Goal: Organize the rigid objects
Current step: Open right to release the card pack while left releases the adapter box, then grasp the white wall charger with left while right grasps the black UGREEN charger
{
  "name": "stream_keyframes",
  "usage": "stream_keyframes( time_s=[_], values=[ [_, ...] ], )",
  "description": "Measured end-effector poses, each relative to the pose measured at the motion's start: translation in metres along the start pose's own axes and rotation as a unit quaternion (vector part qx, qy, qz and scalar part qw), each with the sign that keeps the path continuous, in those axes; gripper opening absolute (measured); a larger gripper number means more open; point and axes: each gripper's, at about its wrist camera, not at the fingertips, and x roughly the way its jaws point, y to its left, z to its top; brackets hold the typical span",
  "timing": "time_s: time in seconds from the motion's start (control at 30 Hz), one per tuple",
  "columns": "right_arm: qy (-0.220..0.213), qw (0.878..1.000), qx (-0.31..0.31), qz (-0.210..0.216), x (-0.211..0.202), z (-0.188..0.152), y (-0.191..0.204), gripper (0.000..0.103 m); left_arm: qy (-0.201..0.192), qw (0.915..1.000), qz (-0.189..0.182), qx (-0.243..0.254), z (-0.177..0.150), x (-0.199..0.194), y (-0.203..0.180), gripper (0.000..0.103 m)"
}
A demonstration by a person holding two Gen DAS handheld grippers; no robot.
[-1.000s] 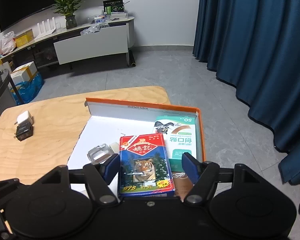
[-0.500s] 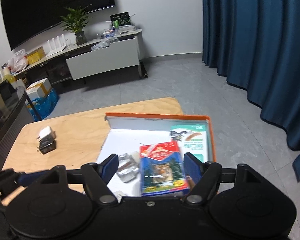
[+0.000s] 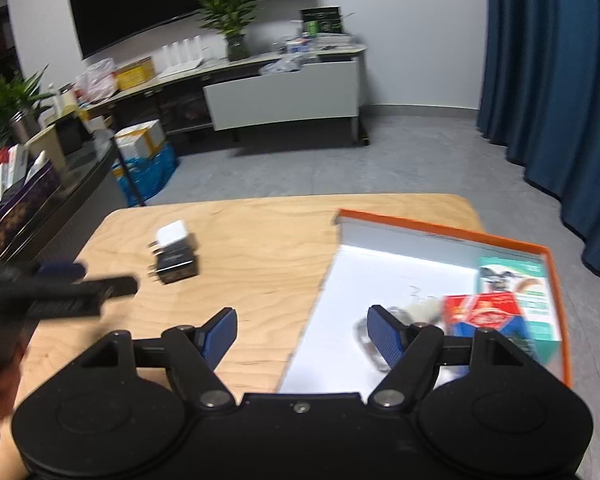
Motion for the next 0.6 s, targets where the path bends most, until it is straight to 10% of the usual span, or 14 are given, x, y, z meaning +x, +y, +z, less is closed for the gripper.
stream_keyframes(
  time_s=[0.6],
  values=[
    [0.017,0.999,-0.039,0.016,0.041,0.001,0.028,0.085,0.023,0.9938,-0.066,0.087,0.027,0.100,0.048,0.076]
  ],
)
